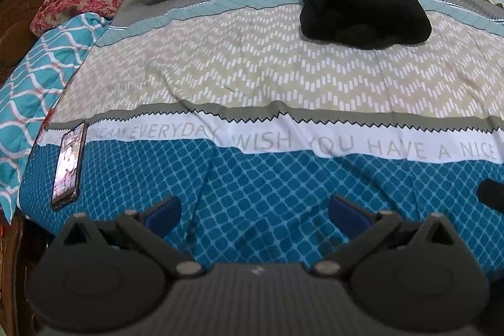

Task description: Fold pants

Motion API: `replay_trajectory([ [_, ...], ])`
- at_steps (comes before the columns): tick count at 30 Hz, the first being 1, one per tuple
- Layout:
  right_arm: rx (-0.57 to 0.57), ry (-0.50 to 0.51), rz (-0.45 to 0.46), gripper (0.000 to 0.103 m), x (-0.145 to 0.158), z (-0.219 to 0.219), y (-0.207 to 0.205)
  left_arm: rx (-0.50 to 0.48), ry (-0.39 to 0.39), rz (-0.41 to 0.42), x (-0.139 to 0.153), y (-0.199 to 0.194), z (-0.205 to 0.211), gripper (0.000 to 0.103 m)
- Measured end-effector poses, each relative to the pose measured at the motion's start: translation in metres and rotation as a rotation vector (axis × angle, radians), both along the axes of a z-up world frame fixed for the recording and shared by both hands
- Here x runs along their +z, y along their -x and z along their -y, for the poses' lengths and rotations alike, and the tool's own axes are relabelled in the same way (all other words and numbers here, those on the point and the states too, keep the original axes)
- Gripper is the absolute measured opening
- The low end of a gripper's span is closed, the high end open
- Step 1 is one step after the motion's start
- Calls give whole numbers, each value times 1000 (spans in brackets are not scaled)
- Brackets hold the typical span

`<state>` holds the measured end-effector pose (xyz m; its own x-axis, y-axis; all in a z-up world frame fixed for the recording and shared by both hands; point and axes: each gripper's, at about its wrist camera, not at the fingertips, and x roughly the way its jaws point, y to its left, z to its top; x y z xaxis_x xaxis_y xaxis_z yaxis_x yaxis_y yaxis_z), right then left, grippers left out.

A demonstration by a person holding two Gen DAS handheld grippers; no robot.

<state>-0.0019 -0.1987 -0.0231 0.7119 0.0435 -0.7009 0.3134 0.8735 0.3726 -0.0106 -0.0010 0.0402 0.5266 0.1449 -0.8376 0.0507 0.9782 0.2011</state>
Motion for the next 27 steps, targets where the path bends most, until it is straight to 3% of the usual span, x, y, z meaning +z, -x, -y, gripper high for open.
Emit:
replay_trajectory([
  [27,-20,-7,-11,91,-5,-1,-2,24,-22,-18,-6,-2,-1,103],
])
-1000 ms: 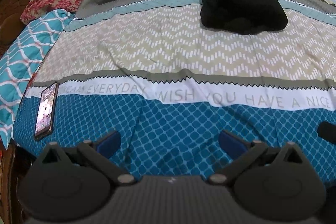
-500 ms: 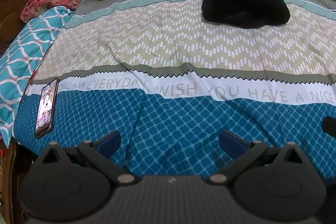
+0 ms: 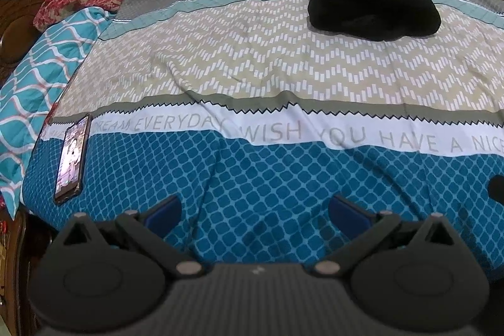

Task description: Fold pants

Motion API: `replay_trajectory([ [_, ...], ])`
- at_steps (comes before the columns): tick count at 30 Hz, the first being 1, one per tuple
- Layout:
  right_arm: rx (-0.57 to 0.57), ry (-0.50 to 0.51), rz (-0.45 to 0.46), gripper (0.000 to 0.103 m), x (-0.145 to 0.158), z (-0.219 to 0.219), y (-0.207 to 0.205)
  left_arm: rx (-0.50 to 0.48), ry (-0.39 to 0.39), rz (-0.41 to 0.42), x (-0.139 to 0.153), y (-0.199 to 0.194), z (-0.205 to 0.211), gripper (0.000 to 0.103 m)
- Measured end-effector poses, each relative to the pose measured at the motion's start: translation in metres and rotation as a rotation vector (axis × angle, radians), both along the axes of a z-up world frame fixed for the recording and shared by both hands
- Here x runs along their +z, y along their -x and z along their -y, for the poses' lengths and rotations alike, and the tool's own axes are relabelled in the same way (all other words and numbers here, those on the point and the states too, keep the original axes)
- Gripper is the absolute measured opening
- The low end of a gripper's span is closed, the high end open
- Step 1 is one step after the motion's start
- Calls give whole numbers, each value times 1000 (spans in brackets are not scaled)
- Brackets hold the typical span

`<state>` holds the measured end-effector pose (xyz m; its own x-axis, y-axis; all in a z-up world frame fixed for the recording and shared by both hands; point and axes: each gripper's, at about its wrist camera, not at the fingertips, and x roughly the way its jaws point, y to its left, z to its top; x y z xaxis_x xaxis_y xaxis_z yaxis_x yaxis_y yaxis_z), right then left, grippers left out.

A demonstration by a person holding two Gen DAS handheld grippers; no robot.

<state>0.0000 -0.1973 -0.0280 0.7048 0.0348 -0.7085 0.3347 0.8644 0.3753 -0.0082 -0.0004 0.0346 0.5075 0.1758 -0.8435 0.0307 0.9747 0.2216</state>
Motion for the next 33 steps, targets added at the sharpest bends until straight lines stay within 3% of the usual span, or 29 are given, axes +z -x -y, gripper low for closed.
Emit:
replay_trajectory([
  [33,-1,-3,-10,91,-4,-1,-5,-25,7,-13,-4,-1,0,103],
])
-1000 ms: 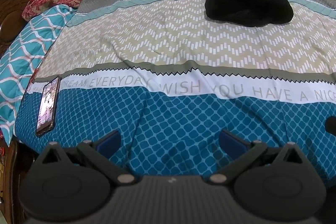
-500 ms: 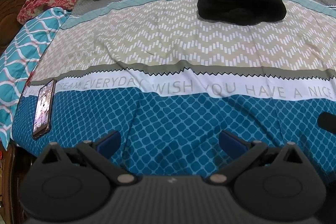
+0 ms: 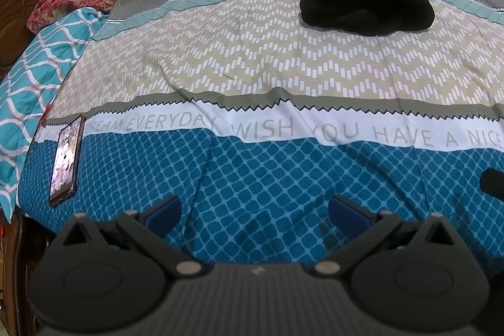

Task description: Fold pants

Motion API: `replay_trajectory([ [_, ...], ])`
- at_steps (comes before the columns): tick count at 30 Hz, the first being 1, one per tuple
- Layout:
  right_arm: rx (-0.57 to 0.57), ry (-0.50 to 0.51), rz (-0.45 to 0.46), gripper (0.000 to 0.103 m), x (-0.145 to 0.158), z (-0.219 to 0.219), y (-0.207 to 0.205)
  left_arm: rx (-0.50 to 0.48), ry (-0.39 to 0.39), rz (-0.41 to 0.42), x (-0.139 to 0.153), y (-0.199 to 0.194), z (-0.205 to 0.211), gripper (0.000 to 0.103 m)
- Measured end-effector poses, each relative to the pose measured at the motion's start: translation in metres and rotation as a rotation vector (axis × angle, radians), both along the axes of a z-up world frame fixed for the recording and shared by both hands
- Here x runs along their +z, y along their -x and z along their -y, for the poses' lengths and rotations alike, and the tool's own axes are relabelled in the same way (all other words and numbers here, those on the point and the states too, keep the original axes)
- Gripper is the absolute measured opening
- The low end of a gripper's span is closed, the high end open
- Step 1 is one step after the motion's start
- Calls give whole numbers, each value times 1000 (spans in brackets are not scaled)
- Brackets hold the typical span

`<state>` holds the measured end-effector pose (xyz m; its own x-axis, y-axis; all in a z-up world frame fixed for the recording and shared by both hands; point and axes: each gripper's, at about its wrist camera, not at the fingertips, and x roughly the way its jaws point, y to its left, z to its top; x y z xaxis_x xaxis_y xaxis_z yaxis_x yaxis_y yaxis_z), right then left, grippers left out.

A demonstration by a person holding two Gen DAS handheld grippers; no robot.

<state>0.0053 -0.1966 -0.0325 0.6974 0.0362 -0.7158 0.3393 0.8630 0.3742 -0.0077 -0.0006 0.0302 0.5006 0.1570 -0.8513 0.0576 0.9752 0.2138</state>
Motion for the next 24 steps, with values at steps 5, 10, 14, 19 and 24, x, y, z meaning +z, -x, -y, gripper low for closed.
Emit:
replay_trajectory([
  [5,-3,0,-2,91,-1,-1,-1,4,0,-5,-1,-1,0,103],
  [10,-4,-1,-3,91,-1,-1,-1,9,-1,-7,-2,-1,0,103],
  [14,-3,0,-2,91,-1,-1,-1,15,-1,-8,-2,-1,0,103],
  [19,-3,-1,-2,91,-1,-1,-1,20,-1,-11,-2,-1,0,103],
  [24,-2,-1,-2,91,-1,0,-1,25,-1,-14,-2,-1,-1,103],
])
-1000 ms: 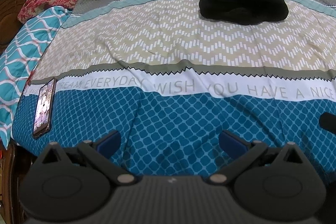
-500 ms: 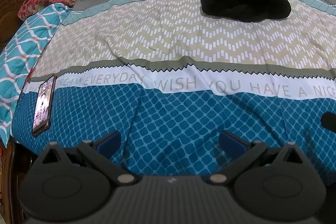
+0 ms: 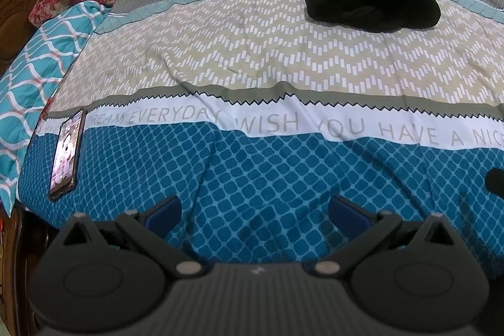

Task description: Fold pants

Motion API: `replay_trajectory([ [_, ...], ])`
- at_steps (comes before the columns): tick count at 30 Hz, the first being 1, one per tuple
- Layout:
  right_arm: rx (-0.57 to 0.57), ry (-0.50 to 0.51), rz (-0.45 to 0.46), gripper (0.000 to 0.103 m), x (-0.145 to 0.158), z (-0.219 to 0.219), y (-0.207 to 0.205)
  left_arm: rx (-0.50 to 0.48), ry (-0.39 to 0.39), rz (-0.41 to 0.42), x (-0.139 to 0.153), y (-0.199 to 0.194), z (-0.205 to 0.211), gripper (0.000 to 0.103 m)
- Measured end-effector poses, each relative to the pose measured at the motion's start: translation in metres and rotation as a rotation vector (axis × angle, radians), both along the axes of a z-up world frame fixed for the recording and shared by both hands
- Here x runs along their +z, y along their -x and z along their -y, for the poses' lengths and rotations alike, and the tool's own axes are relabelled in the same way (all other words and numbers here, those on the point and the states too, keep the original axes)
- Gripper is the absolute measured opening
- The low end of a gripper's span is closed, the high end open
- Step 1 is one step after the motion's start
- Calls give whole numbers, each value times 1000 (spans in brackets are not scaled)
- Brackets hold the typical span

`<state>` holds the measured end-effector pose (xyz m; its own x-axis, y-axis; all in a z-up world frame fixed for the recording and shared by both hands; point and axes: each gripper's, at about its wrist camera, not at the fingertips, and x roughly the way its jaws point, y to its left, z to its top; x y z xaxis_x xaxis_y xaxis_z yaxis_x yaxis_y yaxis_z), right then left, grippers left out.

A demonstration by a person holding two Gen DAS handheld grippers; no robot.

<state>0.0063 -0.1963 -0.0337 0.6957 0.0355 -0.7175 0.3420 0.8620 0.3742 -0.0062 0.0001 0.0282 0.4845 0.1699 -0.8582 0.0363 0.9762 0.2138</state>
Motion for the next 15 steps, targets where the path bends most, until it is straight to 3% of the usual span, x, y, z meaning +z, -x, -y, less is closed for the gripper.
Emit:
replay_trajectory([
  [15,-3,2,-1,91,0,-2,0,8,4,-9,0,0,0,103],
])
